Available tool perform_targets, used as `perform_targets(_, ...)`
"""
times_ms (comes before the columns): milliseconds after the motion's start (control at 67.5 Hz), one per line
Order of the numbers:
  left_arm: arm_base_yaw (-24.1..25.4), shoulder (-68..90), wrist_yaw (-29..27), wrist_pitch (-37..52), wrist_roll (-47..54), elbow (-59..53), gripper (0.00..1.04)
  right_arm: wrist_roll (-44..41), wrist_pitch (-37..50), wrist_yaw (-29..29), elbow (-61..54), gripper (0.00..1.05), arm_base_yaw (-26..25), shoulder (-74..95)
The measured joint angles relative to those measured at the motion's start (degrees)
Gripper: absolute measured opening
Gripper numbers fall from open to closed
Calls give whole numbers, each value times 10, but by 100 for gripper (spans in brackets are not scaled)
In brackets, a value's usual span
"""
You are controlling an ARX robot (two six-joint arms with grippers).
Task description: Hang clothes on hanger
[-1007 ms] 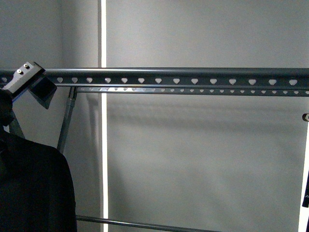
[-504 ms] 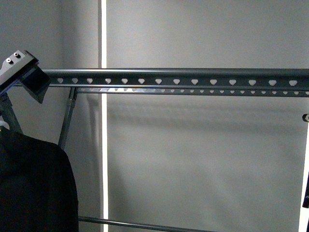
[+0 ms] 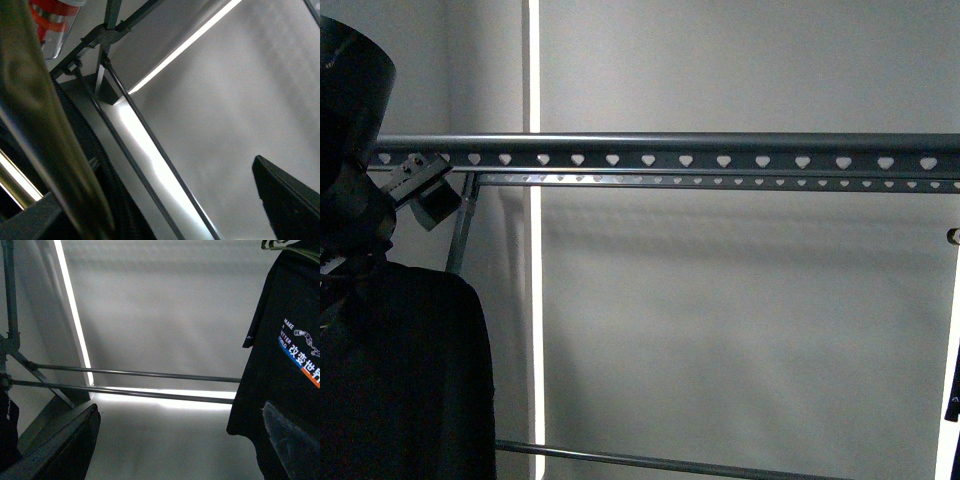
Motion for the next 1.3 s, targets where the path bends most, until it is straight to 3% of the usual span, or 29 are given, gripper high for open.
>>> perform_targets(74,3,6,-4,-9,5,7,74,0,0,0,0,97,0,0)
perform_targets(281,9,6,1,-13,20,1,18,0,0,0,0,97,0,0)
perform_targets(370,9,3,6,-14,8,-9,5,0,0,0,0,97,0,0)
perform_targets(637,0,-51,53,-4,24,-77,4,0,0,0,0,97,0,0)
perform_targets(889,-39,-180,212,-26,125,-174,4,0,0,0,0,97,0,0)
perform_targets(1081,-58,-237,395,-112,302,-193,4,0,0,0,0,97,0,0)
perform_targets(1304,-56,-213,520,-157,568,-136,4,0,0,0,0,97,0,0)
